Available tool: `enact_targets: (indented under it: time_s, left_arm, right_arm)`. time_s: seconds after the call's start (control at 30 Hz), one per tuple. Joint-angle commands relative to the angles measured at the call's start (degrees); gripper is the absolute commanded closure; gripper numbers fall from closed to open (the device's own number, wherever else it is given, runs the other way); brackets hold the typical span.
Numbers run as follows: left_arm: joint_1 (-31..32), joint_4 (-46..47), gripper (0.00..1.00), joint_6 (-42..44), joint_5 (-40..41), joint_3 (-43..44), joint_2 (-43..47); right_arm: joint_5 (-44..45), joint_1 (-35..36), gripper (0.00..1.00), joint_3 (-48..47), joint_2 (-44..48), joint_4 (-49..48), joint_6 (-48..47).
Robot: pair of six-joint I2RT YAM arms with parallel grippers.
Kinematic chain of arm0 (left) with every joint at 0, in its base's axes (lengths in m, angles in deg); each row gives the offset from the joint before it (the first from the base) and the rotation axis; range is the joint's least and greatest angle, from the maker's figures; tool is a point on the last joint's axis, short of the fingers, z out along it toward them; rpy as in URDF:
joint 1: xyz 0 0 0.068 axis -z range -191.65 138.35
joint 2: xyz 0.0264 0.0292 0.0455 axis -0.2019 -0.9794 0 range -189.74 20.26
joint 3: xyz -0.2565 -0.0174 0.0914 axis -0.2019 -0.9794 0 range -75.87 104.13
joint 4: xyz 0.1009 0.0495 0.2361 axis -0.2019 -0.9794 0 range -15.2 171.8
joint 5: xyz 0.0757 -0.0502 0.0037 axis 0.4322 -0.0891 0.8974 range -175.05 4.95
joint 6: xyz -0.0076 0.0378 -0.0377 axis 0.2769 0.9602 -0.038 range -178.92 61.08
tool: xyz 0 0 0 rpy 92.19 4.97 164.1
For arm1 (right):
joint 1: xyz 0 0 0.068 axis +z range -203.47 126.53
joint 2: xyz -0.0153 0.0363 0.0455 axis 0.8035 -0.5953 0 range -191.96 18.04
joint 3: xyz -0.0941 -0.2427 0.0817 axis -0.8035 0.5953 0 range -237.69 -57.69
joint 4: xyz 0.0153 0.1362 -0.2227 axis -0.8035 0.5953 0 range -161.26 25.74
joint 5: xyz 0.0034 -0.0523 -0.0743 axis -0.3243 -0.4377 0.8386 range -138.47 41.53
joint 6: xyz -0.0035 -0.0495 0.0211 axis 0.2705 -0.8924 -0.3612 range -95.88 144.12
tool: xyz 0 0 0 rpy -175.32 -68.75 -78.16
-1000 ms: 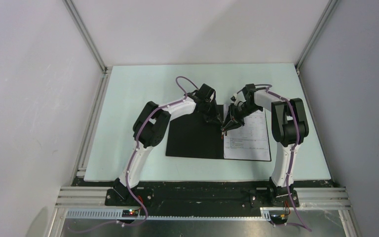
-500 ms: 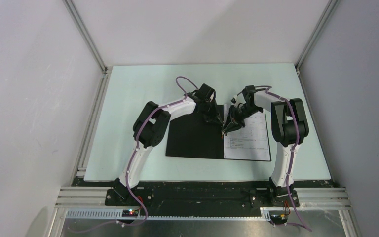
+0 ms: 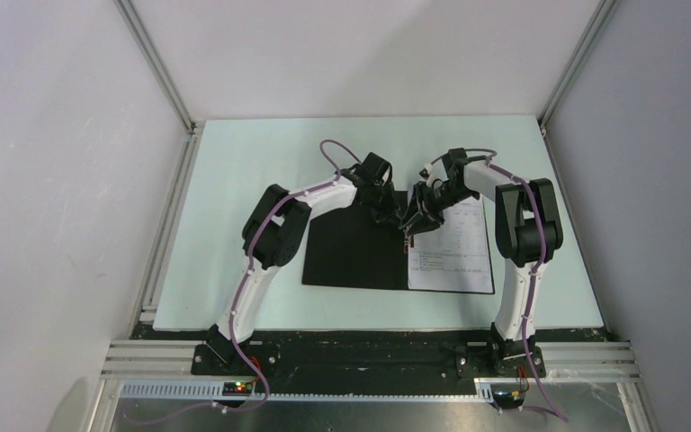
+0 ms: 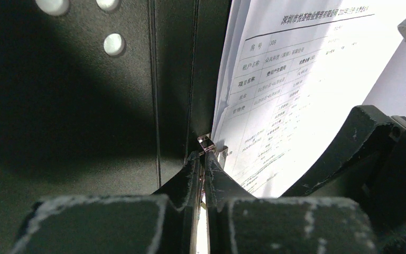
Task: Put the files into the folder
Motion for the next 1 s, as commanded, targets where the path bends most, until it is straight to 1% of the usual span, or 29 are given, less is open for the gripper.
enact_targets:
  time_s: [0.0, 0.07, 0.17, 0.3, 0.6, 0.97]
  left_arm:
    - [-0.42, -2.83, 0.94, 0.42, 3.67, -1.87, -2.75]
    - [-0.45, -2.83, 0.94, 0.42, 3.7, -1.89, -2.72]
    - [-0.43, -2.83, 0.94, 0.42, 3.64, -1.89, -2.73]
    - [-0.42, -2.8, 0.94, 0.49, 3.69, -1.97, -2.71]
    - [-0.41, -2.83, 0.94, 0.43, 3.6, -1.89, -2.86]
    - [-0.68, -2.72, 0.94, 0.31, 3.34, -1.77, -3.19]
  right_arm:
    - [-2.84, -0.49, 0.54, -2.29, -0.73, -0.23, 0.27]
    - [-2.85, -0.63, 0.55, -1.98, -0.59, 0.14, 0.24]
    - [-2.68, -0.78, 0.62, -0.74, -0.13, 0.44, 0.51]
    - [-2.01, -1.0, 0.68, 0.25, 0.25, 0.55, 0.97]
    - [-1.74, -1.24, 0.73, 0.44, -0.32, 0.66, 1.23]
    - [-0.67, -0.74, 0.76, 1.38, -1.12, 1.68, -0.05]
